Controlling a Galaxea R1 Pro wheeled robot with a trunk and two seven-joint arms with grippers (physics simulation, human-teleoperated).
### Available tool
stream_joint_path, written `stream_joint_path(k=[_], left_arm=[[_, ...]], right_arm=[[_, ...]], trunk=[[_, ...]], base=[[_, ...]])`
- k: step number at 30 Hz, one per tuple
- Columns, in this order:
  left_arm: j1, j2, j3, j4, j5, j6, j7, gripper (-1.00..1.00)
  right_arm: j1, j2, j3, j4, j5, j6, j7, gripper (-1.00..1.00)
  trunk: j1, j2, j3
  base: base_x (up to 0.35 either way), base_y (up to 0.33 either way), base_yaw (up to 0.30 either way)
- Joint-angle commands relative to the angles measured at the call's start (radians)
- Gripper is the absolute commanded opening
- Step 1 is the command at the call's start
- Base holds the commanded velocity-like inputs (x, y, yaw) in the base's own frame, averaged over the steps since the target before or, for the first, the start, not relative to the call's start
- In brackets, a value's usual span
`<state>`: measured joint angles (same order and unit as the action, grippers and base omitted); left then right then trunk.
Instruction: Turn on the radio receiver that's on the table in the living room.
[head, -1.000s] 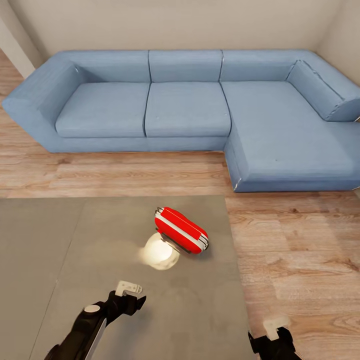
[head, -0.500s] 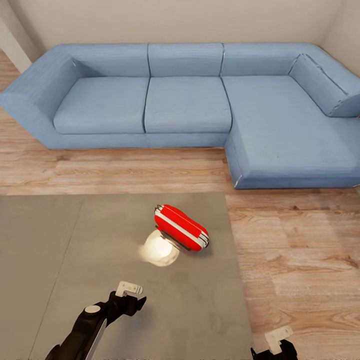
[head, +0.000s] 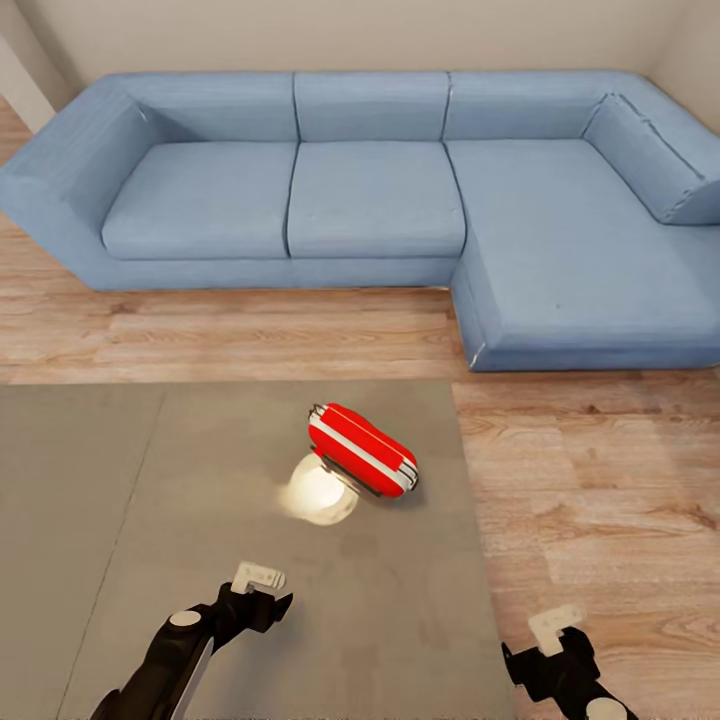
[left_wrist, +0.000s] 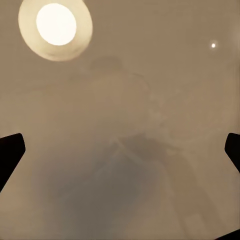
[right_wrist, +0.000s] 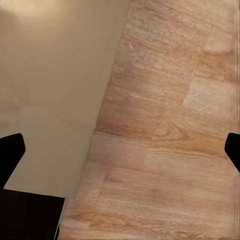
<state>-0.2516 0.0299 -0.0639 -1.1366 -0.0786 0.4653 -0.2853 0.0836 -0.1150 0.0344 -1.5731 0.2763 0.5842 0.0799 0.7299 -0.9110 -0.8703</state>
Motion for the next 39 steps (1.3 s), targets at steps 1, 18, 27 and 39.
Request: stream_joint_path(k=[1, 18, 27, 39], left_arm=[[0.000, 0.000, 0.001, 0.000, 0.003, 0.001, 0.000, 1.00], [0.000, -0.004, 0.001, 0.019, 0.008, -0.008, -0.002, 1.00], [0.000, -0.004, 0.001, 0.020, 0.008, -0.008, -0.002, 1.00], [0.000, -0.004, 0.001, 0.014, 0.008, -0.008, -0.002, 1.00]], right_arm=[[-0.023, 0.000, 0.000, 0.000, 0.004, 0.000, 0.000, 1.00], [-0.155, 0.006, 0.085, 0.001, 0.031, 0.009, 0.006, 1.00], [-0.255, 0.014, 0.158, 0.001, 0.035, 0.108, 0.006, 1.00], [-0.278, 0.018, 0.177, 0.001, 0.035, 0.122, 0.005, 1.00]], trunk=[[0.000, 0.000, -0.002], [0.000, 0.000, -0.029], [0.000, 0.000, -0.044], [0.000, 0.000, -0.054]], base=[[0.000, 0.000, 0.000], [0.000, 0.000, 0.000], [0.000, 0.000, 0.000], [0.000, 0.000, 0.000]])
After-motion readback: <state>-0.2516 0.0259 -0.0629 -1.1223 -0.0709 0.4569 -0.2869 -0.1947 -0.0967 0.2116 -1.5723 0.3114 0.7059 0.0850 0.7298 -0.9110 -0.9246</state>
